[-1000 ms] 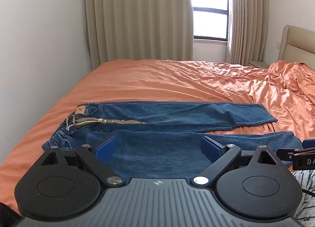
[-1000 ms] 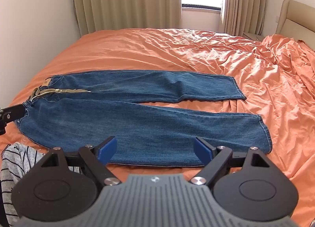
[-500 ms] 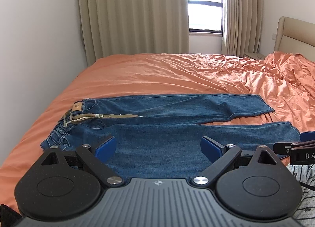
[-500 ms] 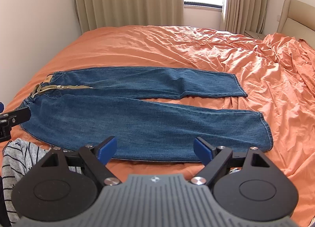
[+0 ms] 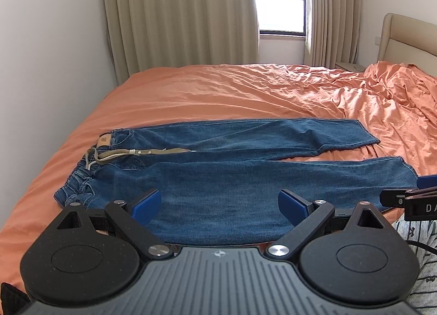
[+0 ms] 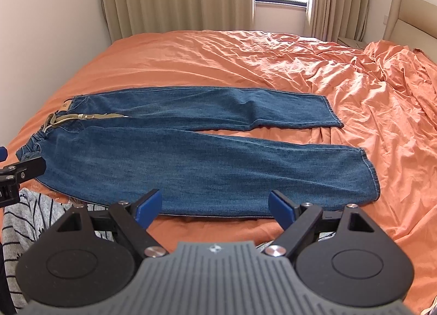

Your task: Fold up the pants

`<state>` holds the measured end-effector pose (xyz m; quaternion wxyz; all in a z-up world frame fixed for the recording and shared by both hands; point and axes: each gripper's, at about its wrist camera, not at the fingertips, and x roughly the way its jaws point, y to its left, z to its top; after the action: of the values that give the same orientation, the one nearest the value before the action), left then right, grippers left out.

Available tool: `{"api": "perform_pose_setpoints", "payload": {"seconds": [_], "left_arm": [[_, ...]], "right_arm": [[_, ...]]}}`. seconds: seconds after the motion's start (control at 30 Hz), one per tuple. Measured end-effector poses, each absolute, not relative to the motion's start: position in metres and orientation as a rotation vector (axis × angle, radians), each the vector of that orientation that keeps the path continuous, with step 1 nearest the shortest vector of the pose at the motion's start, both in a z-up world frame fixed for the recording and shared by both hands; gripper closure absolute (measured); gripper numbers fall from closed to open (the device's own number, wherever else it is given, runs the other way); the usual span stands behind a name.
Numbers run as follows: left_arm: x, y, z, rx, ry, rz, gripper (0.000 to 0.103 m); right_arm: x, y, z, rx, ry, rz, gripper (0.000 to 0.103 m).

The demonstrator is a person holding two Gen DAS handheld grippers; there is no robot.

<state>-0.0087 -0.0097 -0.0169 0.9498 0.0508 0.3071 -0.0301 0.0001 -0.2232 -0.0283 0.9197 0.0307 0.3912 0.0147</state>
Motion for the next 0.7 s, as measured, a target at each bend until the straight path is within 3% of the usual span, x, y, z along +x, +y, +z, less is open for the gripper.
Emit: {"api": "perform_pose_setpoints", "payload": {"seconds": [0.7], "left_arm": [[-0.0067,-0.0026,-0.0177,0.103,0.639,-0.048,0.000]], "right_arm": [[0.0018,-0.2265,-0.0321,0.079,0.807,0.025,0.021]]}}
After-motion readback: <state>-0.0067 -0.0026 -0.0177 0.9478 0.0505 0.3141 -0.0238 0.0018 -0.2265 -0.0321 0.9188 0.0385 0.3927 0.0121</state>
